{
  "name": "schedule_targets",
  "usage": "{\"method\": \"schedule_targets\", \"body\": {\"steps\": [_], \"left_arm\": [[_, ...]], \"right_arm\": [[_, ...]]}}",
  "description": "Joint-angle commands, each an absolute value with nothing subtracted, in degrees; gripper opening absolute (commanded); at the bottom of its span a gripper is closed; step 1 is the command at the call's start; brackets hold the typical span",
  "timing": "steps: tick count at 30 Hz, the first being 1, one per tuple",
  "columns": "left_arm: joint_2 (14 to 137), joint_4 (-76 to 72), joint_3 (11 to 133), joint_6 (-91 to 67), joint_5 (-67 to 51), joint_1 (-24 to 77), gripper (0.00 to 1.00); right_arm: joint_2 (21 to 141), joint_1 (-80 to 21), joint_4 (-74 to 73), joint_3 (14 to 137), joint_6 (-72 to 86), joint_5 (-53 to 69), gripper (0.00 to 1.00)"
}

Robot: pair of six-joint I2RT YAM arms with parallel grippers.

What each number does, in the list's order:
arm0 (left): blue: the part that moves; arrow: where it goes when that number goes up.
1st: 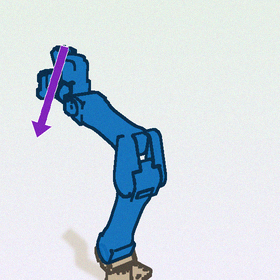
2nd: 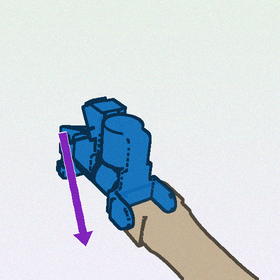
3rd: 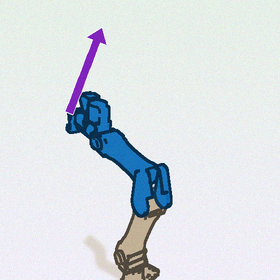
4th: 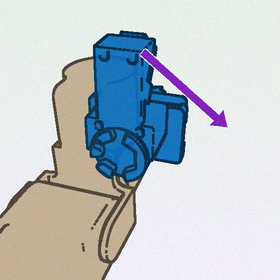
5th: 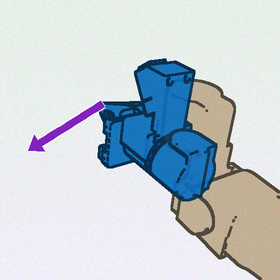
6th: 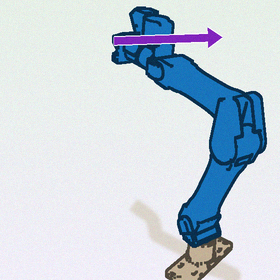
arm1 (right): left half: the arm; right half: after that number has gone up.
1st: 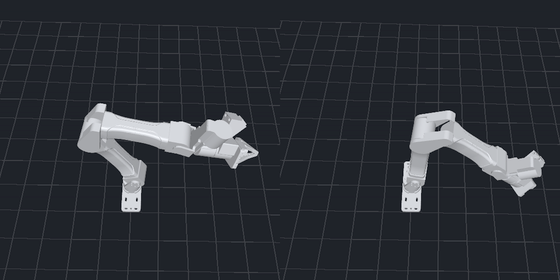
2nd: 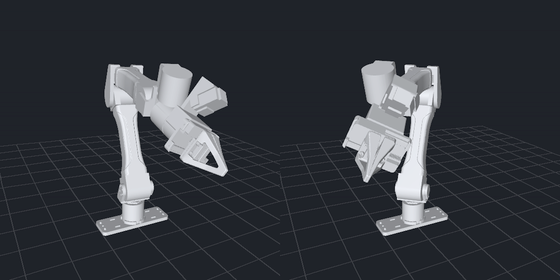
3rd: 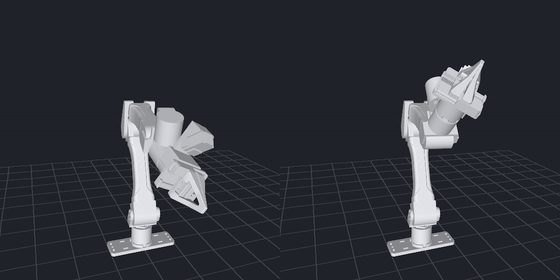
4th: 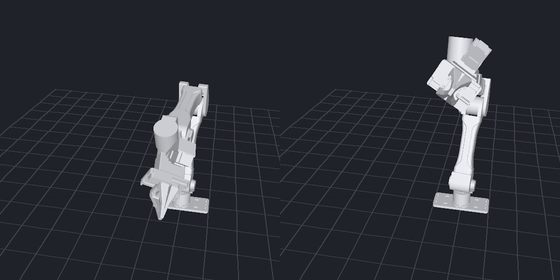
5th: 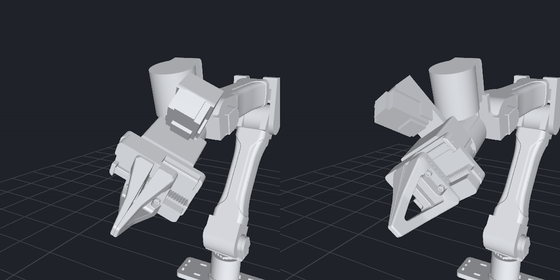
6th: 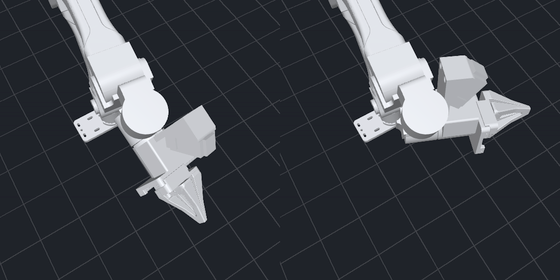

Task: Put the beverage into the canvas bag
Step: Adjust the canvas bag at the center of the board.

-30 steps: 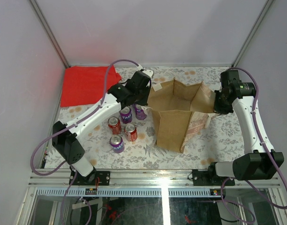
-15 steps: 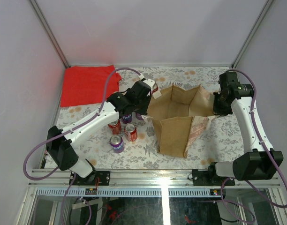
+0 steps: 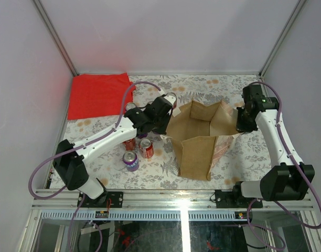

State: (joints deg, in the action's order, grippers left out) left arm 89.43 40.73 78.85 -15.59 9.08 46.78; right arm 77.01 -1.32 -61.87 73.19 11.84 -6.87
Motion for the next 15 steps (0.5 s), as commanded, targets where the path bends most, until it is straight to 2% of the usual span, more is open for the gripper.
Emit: {"method": "schedule_targets", "body": {"steps": [1,3,4,5,7,8,11,13,15], "left_arm": [[88.5,39.1,78.3,-15.9,8.5,46.6,0.0],[89.1,38.9,78.4,-15.6,7.2,46.6,0.01],[89.3,38.8,78.5,-15.6,6.5,46.6,0.05],[89.7,38.7,78.5,-15.4,5.8,46.6,0.12],[89.9,38.8,78.6,-15.2,4.7,46.6,0.32],[89.9,38.7,78.8,-15.2,4.6,46.6,0.46],[89.8,38.8,79.7,-14.7,4.8,46.6,0.71],[89.6,38.8,80.5,-14.5,4.9,46.7,0.79],[89.0,38.6,81.1,-14.5,4.9,46.6,0.81]], "right_arm": [[77.0,-0.3,-60.7,73.1,9.4,-10.6,0.03],[77.0,-0.4,-60.6,72.9,9.5,-10.4,0.08],[77.0,-0.4,-60.5,72.9,9.4,-10.2,0.11],[76.9,-0.4,-60.5,72.8,9.3,-10.0,0.19],[76.7,-0.3,-60.5,72.5,8.7,-9.2,0.27],[76.5,-0.4,-60.5,72.5,8.3,-8.7,0.3],[75.4,-0.3,-59.9,72.9,7.3,-6.3,0.37],[74.5,-0.4,-59.4,73.5,7.0,-4.3,0.42],[73.6,-0.4,-59.1,74.8,7.0,-2.6,0.46]]}}
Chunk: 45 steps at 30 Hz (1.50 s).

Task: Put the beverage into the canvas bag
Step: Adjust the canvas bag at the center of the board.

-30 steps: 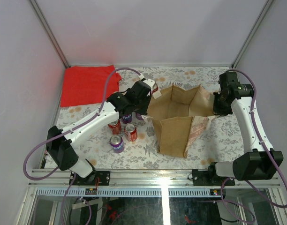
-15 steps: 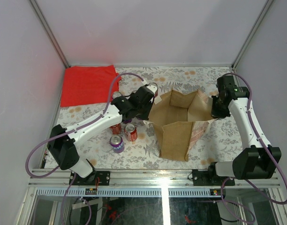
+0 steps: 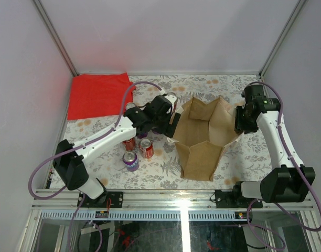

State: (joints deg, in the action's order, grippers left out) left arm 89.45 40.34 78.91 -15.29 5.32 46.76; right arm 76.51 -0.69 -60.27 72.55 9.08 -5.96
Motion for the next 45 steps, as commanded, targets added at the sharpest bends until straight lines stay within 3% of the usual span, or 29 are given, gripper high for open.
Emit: {"method": "schedule_targets", "body": {"steps": [1,9,12,18,23,25,26,31,36,45], "left_arm": [[88.6,38.6,81.6,-14.3,4.8,46.6,0.82],[85.3,37.8,86.5,-12.9,2.8,46.7,0.84],[84.2,37.1,87.0,-12.5,2.2,46.7,0.84],[80.4,33.2,87.6,-12.1,2.3,46.7,0.85],[76.8,27.5,89.5,-8.9,5.4,46.3,0.91],[77.2,26.8,91.3,-8.2,5.9,44.1,0.94],[78.0,27.1,92.4,-8.6,4.3,41.8,0.95],[85.4,29.3,97.5,-10.9,-5.5,27.4,0.95],[97.9,31.9,105.2,-4.2,-9.5,23.0,0.95],[127.4,47.5,142.1,-0.7,-14.8,22.1,0.94]], "right_arm": [[73.3,-0.4,-59.1,75.5,6.9,-1.9,0.47],[70.0,-0.4,-59.9,80.4,7.3,2.9,0.57],[69.1,-0.4,-59.7,81.2,8.1,4.6,0.64],[67.2,-0.4,-58.2,82.3,9.6,6.5,0.69],[66.7,-0.4,-57.6,87.4,12.8,6.6,0.85],[67.6,-0.4,-56.5,90.2,14.2,6.6,1.0],[68.4,-0.4,-55.8,91.6,14.9,6.1,0.99],[73.7,-0.4,-50.6,97.3,16.5,2.1,1.0],[79.3,-0.3,-44.7,97.0,17.7,-0.8,1.0],[94.1,1.0,-49.4,109.5,13.7,-2.6,0.99]]}}
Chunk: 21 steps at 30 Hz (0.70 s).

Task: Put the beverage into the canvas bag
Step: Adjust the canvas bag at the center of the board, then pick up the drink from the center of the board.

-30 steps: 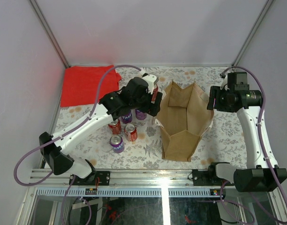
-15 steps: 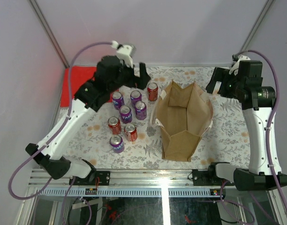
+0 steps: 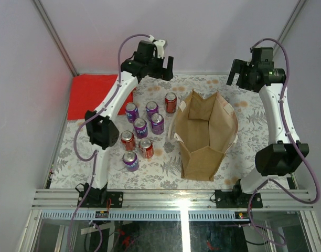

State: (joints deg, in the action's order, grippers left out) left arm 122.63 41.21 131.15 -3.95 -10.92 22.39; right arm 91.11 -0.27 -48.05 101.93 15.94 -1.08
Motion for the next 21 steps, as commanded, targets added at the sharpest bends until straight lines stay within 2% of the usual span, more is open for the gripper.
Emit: {"method": "schedule_targets", "body": {"steps": [1,10,21], "left_arm": [[128.5,47.4,142.8,-0.2,-15.1,22.3,0.94],[132.4,45.7,138.4,2.7,-16.6,24.8,0.95],[135.8,37.1,134.0,1.9,-13.7,26.5,0.95]], "right_arm": [[94.9,1.2,-50.0,110.3,13.7,-2.0,0.99],[100.9,2.1,-56.6,117.6,14.6,-1.0,0.99],[100.3,3.0,-61.5,119.5,16.5,-1.5,0.99]]}}
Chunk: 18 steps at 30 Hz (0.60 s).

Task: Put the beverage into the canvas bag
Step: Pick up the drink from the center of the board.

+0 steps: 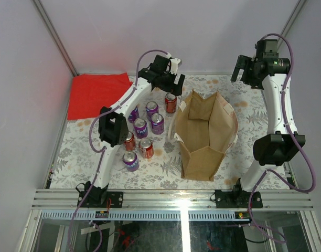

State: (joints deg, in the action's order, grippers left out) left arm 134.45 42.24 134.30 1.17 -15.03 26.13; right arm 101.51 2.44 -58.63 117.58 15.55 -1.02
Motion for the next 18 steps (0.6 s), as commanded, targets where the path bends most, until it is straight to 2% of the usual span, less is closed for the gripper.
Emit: {"method": "schedule_targets", "body": {"steps": [1,18], "left_arm": [[136.1,36.9,133.9,2.1,-13.2,26.5,0.95],[136.6,38.2,129.3,5.4,-10.5,28.0,0.93]], "right_arm": [[100.1,3.0,-61.7,119.4,16.7,-1.5,0.99],[99.1,3.9,-63.7,119.0,17.3,-1.5,0.99]]}}
